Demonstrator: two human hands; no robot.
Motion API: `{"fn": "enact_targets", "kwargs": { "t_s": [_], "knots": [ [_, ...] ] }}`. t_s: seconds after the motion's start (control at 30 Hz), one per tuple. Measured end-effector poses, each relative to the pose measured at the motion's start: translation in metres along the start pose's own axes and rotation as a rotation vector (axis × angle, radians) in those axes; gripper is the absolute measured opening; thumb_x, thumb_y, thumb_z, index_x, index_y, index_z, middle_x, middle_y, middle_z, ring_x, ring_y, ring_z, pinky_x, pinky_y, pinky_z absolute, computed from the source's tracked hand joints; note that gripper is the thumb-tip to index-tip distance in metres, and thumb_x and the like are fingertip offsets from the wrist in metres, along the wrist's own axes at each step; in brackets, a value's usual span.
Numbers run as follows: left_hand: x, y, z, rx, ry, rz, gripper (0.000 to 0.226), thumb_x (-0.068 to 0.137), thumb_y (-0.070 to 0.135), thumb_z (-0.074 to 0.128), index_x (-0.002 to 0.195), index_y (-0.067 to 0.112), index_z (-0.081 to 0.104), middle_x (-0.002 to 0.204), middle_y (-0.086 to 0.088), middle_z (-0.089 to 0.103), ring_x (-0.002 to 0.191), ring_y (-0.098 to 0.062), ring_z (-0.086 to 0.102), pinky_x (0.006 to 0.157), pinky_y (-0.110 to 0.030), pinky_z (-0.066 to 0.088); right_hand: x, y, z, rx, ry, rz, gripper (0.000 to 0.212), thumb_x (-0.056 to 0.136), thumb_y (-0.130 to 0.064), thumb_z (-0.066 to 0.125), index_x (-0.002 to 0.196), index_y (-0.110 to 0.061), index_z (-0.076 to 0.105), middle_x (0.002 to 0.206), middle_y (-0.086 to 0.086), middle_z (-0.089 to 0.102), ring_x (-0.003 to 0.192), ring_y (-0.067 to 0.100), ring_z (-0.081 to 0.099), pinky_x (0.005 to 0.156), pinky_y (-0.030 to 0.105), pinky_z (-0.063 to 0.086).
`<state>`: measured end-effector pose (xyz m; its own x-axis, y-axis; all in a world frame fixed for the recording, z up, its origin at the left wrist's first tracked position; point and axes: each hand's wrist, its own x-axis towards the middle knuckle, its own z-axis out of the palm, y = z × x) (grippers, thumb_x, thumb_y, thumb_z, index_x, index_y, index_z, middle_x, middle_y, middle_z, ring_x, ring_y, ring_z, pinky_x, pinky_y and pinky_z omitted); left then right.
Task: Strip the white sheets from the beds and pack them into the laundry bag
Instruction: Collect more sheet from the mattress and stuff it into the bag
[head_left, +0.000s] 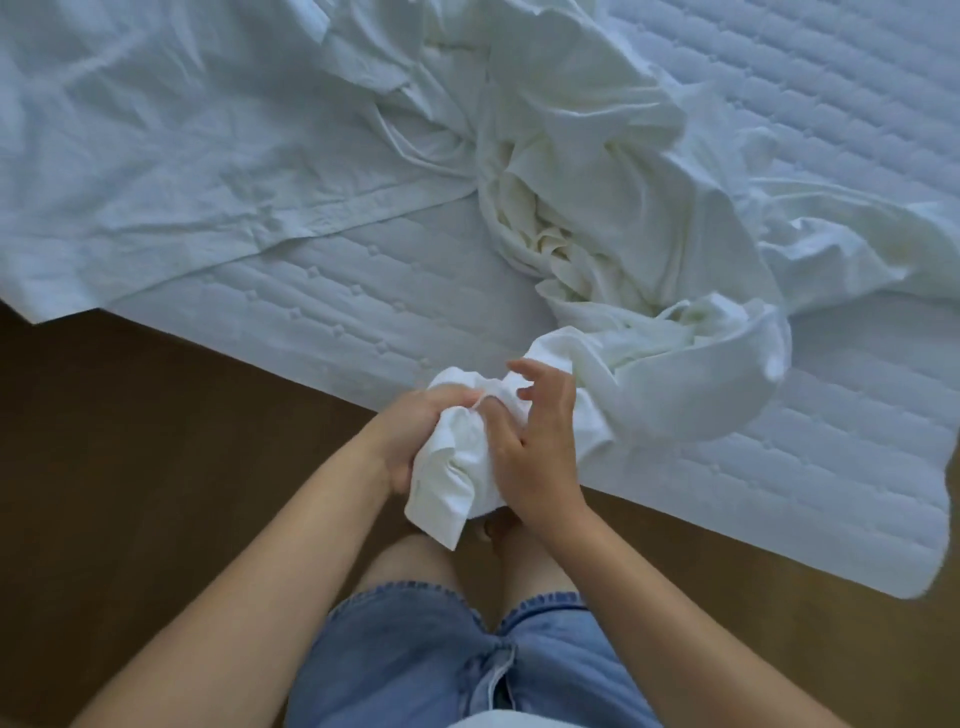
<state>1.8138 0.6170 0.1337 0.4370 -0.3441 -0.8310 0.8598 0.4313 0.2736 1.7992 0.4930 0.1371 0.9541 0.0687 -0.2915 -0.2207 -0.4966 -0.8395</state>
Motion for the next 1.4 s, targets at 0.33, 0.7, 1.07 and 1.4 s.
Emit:
{"fn": "enact_targets", "kwargs": {
  "t_s": [0.33, 0.7, 1.07, 1.4],
  "knots": [
    [-0.003, -0.011, 0.057, 0.461, 0.002, 0.201, 0.048, 0.092, 0.042, 0.056, 0.133, 0.018, 0.049, 0.117, -0.005, 0.065, 0.099, -0.018, 0.065, 0.083, -0.03, 0.054, -0.038, 0.022, -0.047, 0.053, 0.044, 0.108, 0.041, 0.077, -0.037, 0.058, 0.116, -0.035, 0.047, 0.113, -0.008, 0.056, 0.104, 0.011, 0.055, 0.08, 0.007, 0.042],
    [0.029, -0.052, 0.077, 1.871, -0.431, 1.172, 0.1, 0.067, 0.054, 0.072, 0.144, 0.016, 0.02, 0.144, -0.023, 0.039, 0.135, -0.032, 0.037, 0.106, -0.055, 0.035, -0.05, 0.023, -0.106, 0.838, 0.079, 0.887, 0.031, 0.095, -0.033, 0.052, 0.109, -0.008, 0.064, 0.104, 0.017, 0.068, 0.097, 0.031, 0.065, 0.094, 0.045, 0.049],
    [0.047, -0.011, 0.128, 1.714, -0.332, -0.068, 0.035, 0.069, 0.029, 0.072, 0.099, 0.016, 0.064, 0.093, -0.002, 0.064, 0.091, -0.021, 0.06, 0.078, -0.031, 0.048, -0.087, 0.065, -0.104, -0.398, 0.117, -0.063, 0.091, 0.067, -0.054, 0.068, 0.141, -0.021, 0.027, 0.143, 0.013, 0.039, 0.129, 0.031, 0.039, 0.102, 0.044, 0.036],
    [-0.018, -0.035, 0.062, 2.312, -0.219, 0.746, 0.118, 0.062, 0.055, 0.076, 0.151, 0.03, 0.004, 0.158, -0.008, 0.012, 0.144, -0.026, 0.014, 0.114, -0.045, 0.02, -0.041, 0.05, -0.112, 0.332, -0.074, 0.285, 0.017, 0.093, -0.012, 0.055, 0.104, -0.012, 0.068, 0.096, 0.002, 0.069, 0.088, 0.014, 0.064, 0.077, 0.029, 0.05]
  ]
}}
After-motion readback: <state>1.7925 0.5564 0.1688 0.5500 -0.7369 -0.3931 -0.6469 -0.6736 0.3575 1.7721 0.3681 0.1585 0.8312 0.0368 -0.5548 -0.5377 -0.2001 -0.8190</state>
